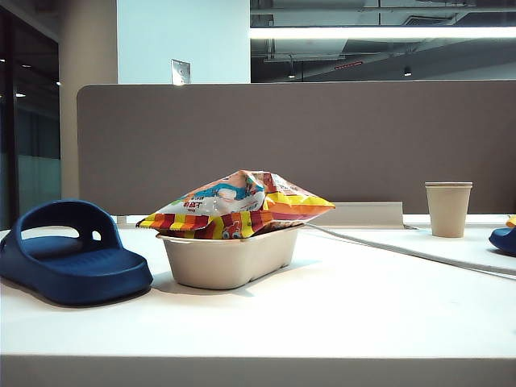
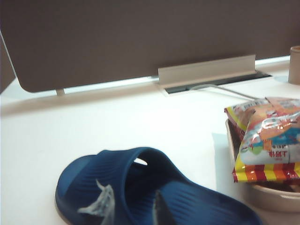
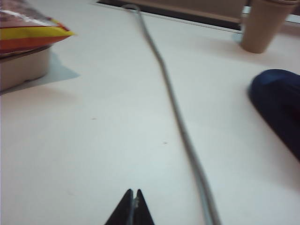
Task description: Pick up a bag of chips and put them in the box.
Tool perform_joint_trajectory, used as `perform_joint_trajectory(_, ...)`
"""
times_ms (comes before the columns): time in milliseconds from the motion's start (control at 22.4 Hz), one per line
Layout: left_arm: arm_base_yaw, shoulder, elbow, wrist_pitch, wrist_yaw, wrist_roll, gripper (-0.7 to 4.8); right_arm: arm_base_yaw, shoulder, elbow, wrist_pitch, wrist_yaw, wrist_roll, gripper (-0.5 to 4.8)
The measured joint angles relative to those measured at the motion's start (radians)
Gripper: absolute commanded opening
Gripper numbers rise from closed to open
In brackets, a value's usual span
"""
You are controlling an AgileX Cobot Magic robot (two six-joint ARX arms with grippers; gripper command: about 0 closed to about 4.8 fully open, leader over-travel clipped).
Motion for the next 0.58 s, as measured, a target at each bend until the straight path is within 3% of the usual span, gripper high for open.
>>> perform_joint_trajectory(581, 0.0, -0.015, 0.0, -0.007, 0.0, 0.0, 1.11, -0.225, -0.052, 0.0, 0.001, 0.0, 0.0, 0.0)
